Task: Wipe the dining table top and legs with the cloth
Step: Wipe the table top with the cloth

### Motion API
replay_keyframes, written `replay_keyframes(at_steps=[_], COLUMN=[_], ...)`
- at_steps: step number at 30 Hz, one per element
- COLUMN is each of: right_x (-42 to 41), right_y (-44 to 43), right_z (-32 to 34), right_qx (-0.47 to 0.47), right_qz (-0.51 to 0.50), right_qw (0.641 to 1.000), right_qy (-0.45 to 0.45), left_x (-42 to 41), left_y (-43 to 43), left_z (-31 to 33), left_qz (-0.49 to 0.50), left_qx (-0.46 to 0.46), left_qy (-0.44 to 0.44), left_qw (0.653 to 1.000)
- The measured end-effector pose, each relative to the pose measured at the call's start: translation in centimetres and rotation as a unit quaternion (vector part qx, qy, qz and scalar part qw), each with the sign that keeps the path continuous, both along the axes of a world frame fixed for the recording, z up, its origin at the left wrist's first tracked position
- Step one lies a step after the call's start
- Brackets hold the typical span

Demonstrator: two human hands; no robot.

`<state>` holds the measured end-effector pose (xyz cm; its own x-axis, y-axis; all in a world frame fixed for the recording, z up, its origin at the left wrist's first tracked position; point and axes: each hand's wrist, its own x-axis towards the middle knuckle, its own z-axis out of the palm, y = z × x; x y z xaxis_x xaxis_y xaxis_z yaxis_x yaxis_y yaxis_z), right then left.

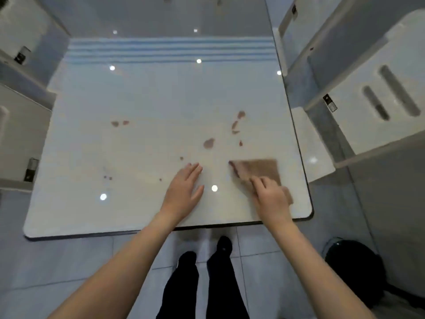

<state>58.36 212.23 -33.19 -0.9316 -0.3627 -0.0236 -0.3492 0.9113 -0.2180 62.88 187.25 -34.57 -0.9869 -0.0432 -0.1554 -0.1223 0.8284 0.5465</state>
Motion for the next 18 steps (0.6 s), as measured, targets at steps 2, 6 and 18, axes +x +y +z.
replay_keyframes(at_steps=[2,6,18], right_x=[0.7,0.6,-13.6], right_y=[-0.2,0.4,-1.7], right_z=[-1.7,-1.4,-5.7], right_qx=[0.047,0.008,-0.007], right_qz=[0.036,0.037,0.073], right_qw=[0.998,0.999,0.997], right_qy=[-0.029,-0.014,-0.018], left_x=[-0.8,-1.6,-1.9], left_y=[0.0,-0.5,-0.8], left_z=[-1.2,-3.1,-3.7], left_qz=[-0.032,-0.073,-0.059], left_qx=[-0.027,-0.076,-0.067], left_qy=[0.005,0.004,0.019], left_qw=[0.999,0.994,0.996])
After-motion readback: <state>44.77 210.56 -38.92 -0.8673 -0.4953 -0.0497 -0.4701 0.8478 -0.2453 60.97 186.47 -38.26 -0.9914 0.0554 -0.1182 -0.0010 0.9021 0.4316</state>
